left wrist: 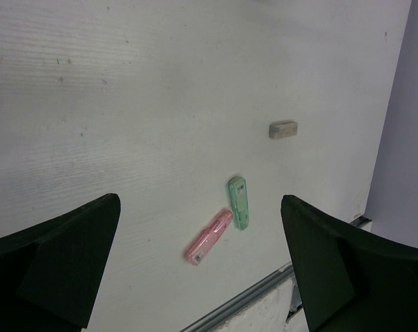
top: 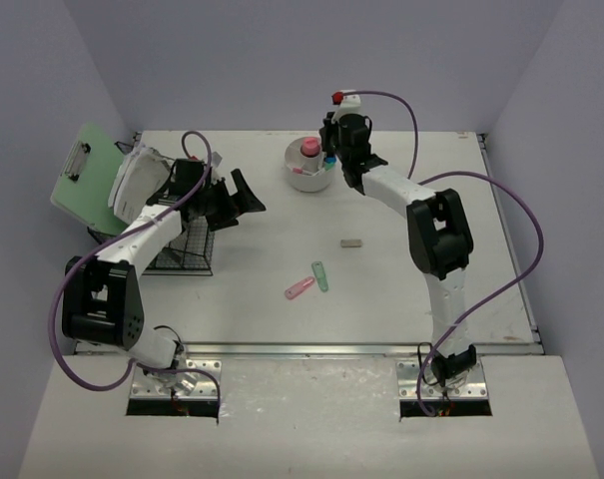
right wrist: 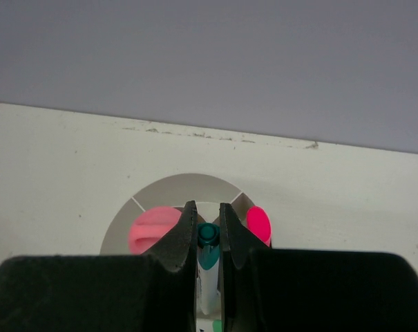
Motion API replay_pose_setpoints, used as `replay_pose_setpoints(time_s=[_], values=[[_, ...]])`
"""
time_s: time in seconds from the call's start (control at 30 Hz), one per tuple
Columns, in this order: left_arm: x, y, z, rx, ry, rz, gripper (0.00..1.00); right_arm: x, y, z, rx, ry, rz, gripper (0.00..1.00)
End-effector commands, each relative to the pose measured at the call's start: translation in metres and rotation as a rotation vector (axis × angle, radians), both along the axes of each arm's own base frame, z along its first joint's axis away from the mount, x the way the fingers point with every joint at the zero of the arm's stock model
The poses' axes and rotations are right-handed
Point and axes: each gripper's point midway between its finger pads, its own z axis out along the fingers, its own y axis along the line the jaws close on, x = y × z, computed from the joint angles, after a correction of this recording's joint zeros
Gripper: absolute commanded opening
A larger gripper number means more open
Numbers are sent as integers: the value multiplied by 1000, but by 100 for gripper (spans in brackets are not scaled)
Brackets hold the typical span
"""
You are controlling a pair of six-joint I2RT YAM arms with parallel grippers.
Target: Organize the desk
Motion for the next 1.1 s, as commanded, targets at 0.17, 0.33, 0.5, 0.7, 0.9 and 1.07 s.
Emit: replay_pose_setpoints(time_s=[0.17, 0.33, 0.5, 0.7, 0.9, 1.07], values=[[12, 2, 0, -13, -25, 5, 100, 15, -29, 38, -29, -171, -45, 0], [12, 2, -2, -14, -16, 2, 100, 20, -37, 35, -20, -164, -53, 0], [12, 1, -4, -15, -9, 1, 100, 20, -35, 24, -5, -125, -35, 0], [12, 1, -9, -19, 9, -1, 100, 22, -30, 13, 41, -73, -3, 0], [13, 2, -11, -10, 9, 6, 100, 28, -31, 3, 41, -61, 1, 0], [13, 2, -11, -9, 6, 6, 100, 35, -39, -2, 31, -71, -19, 0]])
